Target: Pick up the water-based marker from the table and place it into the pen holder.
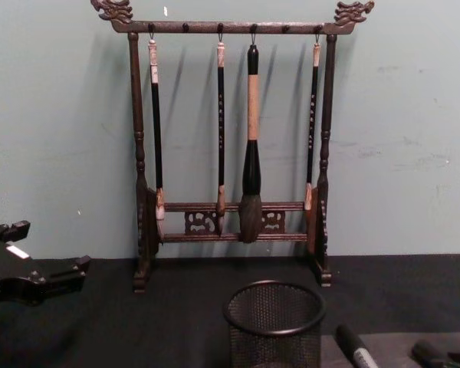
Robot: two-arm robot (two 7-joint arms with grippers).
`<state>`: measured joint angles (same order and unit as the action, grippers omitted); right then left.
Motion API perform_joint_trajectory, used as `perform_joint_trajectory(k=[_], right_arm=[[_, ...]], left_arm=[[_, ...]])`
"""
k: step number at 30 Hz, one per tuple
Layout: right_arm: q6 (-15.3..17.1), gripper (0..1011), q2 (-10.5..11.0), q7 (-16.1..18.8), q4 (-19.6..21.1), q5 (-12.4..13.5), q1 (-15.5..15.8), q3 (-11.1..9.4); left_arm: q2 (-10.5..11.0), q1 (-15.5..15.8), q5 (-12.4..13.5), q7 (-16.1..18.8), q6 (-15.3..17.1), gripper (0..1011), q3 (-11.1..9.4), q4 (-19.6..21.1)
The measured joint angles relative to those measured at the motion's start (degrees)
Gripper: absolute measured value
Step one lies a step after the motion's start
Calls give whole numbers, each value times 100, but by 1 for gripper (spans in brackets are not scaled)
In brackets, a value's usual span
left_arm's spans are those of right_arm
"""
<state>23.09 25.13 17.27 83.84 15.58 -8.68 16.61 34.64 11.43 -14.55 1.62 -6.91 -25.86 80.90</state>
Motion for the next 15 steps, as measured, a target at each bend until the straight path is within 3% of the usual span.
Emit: perform_joint_trajectory(k=[5,7,15], right_arm=[[-21,241,-10,3,27,-4,3,-56],[-175,242,-22,83,78,47,2,-166],[-444,241,-41,202,170,208,-80,-290]], left_arm=[[0,0,0,0,0,1009,0,0],[0,0,0,0,0,1009,0,0],[0,0,0,0,0,1009,0,0]])
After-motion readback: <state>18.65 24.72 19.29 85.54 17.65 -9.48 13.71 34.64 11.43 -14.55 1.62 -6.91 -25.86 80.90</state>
